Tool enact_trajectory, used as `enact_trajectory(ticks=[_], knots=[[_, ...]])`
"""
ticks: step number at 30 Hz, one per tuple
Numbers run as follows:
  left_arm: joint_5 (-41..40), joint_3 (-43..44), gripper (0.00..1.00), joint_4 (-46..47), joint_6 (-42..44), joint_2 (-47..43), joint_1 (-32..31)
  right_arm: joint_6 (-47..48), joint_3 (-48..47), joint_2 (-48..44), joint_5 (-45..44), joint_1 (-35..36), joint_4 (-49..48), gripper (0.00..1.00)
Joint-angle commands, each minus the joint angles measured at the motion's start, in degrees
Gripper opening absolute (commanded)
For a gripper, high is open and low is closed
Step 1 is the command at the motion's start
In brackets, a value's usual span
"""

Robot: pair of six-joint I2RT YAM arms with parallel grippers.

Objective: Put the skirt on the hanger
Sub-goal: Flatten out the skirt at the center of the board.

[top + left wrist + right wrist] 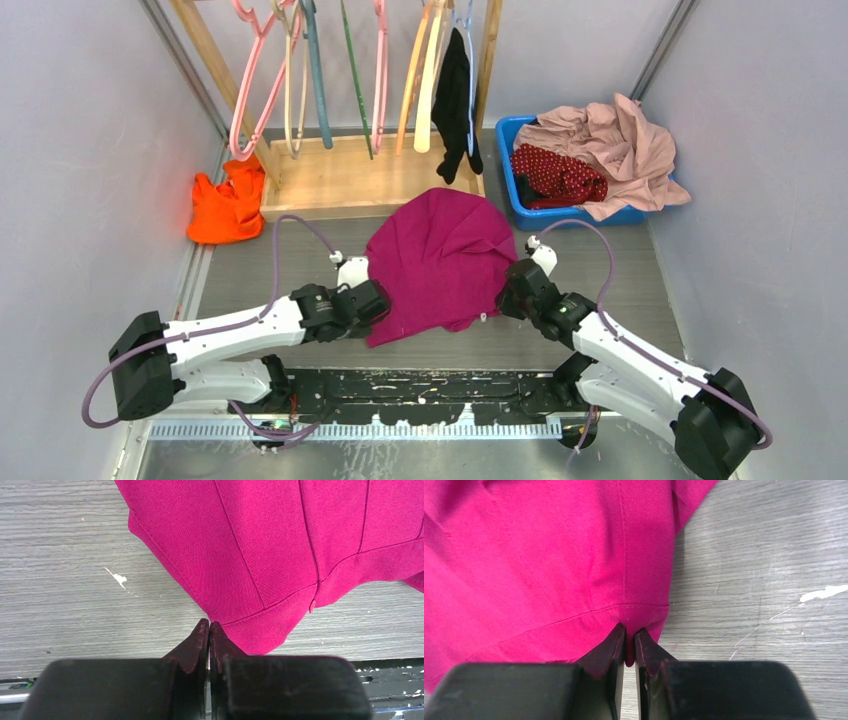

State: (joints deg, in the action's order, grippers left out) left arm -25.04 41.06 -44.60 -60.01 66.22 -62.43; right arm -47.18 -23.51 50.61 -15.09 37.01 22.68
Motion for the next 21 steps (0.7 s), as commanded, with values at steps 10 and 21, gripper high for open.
enact_trajectory(ticks=[10, 21], knots=[[7.37, -3.47, 0.39, 3.44, -2.30, -5.62, 0.34, 0.86, -3.60, -3.57, -0.43, -0.18, 1.69, 0.12], [9.29, -6.21, 0.45, 13.32, -4.76, -0.58, 0.39, 1.19, -3.80, -2.62, 0.68, -0.17, 0.84, 0.13]])
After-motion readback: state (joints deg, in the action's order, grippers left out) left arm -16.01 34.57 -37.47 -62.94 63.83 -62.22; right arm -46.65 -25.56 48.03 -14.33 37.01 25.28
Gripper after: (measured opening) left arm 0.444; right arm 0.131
